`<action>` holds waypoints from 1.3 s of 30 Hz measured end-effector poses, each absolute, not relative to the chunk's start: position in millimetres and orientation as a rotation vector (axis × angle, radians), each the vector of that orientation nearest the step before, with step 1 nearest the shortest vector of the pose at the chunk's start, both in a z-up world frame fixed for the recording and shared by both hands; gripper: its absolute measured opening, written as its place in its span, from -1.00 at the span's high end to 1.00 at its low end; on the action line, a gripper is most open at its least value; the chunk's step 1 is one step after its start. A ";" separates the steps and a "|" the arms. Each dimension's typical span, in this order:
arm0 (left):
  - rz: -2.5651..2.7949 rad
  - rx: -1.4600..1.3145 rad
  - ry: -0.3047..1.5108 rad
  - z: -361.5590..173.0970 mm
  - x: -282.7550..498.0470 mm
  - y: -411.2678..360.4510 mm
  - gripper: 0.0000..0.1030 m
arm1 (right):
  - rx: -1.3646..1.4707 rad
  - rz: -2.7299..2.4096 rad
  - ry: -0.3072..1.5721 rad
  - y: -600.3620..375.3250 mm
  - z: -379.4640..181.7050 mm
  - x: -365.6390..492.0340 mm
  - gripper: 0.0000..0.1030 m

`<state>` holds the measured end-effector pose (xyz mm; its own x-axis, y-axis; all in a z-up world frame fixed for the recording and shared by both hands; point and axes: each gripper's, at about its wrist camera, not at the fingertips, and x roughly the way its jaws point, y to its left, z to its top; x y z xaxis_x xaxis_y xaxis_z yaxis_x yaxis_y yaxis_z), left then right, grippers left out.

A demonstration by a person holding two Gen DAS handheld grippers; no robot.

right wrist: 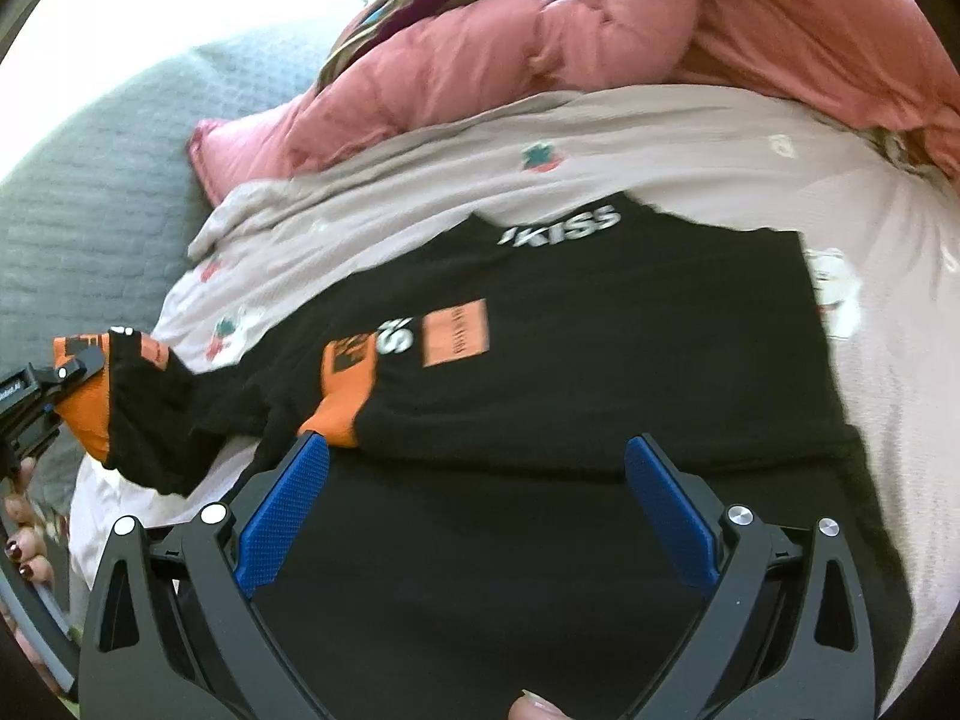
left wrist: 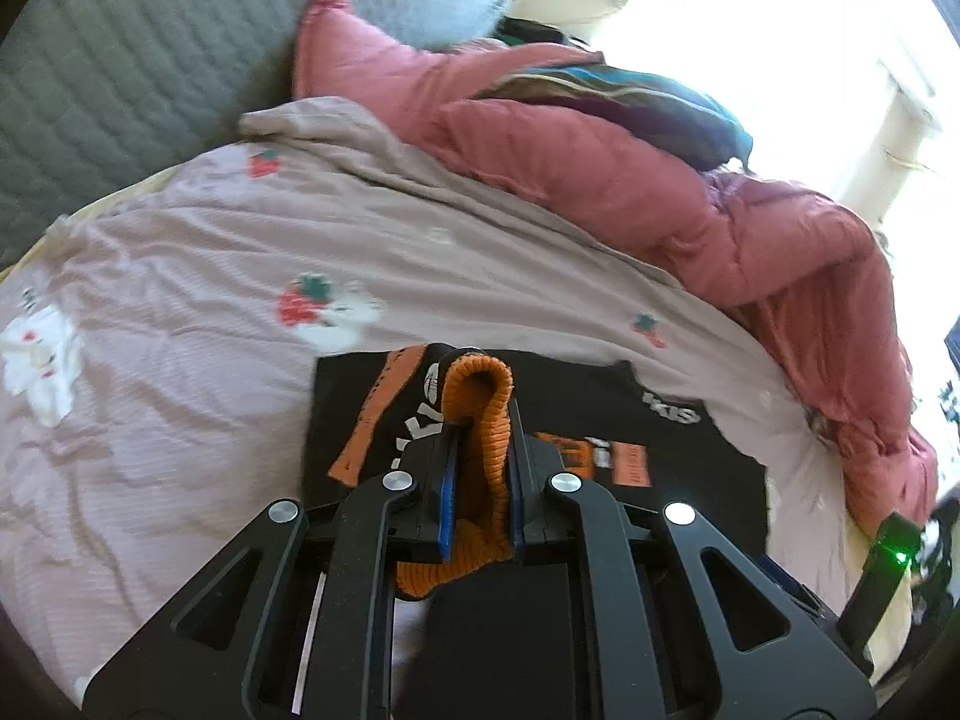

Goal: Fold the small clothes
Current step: 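Fold the held sleeve across the shirt body and open the left tool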

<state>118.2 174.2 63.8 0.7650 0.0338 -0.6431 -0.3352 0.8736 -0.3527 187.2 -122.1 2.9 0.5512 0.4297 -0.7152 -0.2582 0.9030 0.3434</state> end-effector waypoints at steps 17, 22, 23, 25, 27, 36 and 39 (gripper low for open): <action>-0.064 -0.377 0.761 60.2 185.1 53.4 0.88 | 0.305 0.220 0.843 -236.6 6.4 187.7 -0.91; -0.113 -0.362 0.817 44.1 198.7 30.3 0.88 | 0.315 0.181 0.842 -252.7 4.2 188.5 -0.91; -0.126 -0.361 0.823 41.4 200.7 27.1 0.88 | 0.309 0.177 0.842 -253.2 4.3 188.7 -0.91; -0.153 -0.362 0.835 35.4 204.5 22.0 0.87 | 0.300 0.173 0.842 -252.6 5.0 188.6 -0.91; -0.211 -0.393 0.855 28.9 208.7 19.5 0.73 | 0.287 0.172 0.846 -249.4 5.1 189.6 -0.91; -0.319 -0.440 0.795 31.2 199.1 37.0 0.10 | 0.228 0.218 0.888 -215.9 -2.6 194.6 -0.91; -0.219 -0.361 0.767 36.0 193.4 53.2 0.07 | 0.226 0.249 0.910 -200.2 -7.8 195.0 -0.91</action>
<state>193.4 53.2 36.0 0.7018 -0.3221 -0.6354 0.0627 0.9164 -0.3953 195.0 -200.2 -7.8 0.5888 0.3063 -0.7480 -0.1167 0.9479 0.2964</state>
